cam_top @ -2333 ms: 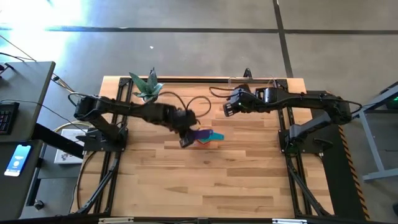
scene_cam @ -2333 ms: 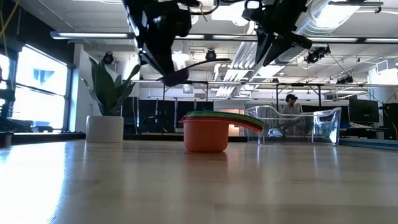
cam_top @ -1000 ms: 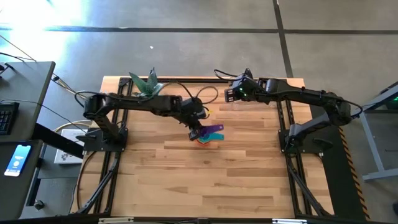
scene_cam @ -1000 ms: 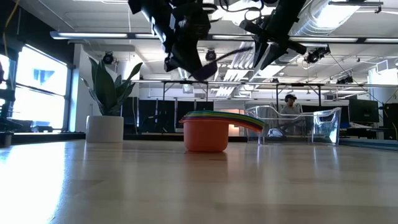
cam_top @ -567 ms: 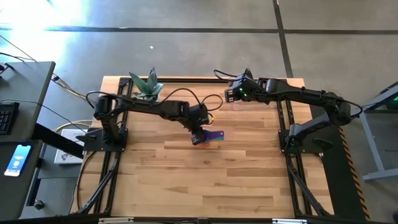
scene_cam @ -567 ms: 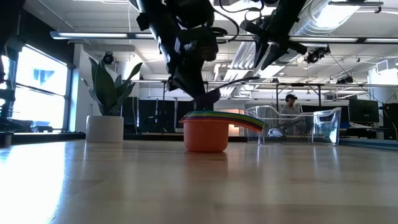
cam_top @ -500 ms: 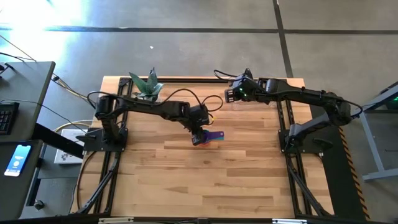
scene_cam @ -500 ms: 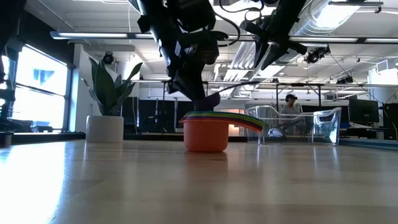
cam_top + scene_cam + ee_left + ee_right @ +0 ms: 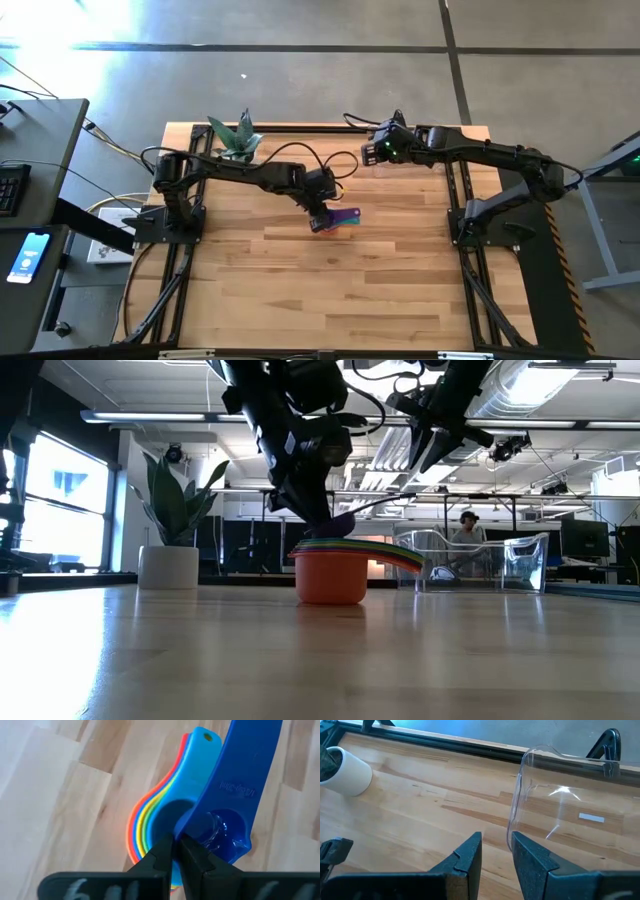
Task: Nest measuring cups in basket
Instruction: Stack the violet measuring cup on top of the light blue measuring cup, then put the nested measuring cups into the transparent bin
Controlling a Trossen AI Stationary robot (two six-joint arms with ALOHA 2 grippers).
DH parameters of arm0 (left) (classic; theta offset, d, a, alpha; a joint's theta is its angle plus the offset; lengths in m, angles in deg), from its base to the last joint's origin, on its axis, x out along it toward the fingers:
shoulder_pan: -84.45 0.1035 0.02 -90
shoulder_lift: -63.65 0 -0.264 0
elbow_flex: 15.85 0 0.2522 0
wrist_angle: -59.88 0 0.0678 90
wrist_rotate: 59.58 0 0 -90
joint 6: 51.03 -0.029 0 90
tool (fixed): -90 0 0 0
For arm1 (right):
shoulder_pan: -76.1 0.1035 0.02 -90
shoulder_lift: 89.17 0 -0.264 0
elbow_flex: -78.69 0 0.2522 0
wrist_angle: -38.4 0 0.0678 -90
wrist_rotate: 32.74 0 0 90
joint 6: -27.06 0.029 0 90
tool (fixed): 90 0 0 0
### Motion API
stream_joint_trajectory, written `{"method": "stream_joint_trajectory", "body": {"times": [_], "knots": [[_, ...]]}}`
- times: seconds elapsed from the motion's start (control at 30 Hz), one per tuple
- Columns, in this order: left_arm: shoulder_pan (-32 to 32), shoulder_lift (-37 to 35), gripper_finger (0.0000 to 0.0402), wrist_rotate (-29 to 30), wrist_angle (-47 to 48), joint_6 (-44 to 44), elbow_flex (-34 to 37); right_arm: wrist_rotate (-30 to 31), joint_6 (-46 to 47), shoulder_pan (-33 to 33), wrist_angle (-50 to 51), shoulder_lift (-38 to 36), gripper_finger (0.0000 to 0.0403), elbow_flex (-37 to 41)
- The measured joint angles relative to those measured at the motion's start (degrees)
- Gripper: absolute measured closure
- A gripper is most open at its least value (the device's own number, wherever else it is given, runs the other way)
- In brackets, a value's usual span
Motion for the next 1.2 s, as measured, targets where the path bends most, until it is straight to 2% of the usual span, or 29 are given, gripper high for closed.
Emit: {"method": "stream_joint_trajectory", "body": {"times": [0.43, 1.2], "knots": [[0.81, 0.0, 0.0388, 1.33, 1.14, -1.93, 0.0, 0.02, -0.26, 0.0, -0.02, 0.0, 0.0304, 0.0], [0.68, 0.0, 0.033, 0.63, 1.42, -0.86, 0.02, -0.34, -1.44, 0.0, -0.02, 0.0, 0.0304, 0.0]]}}
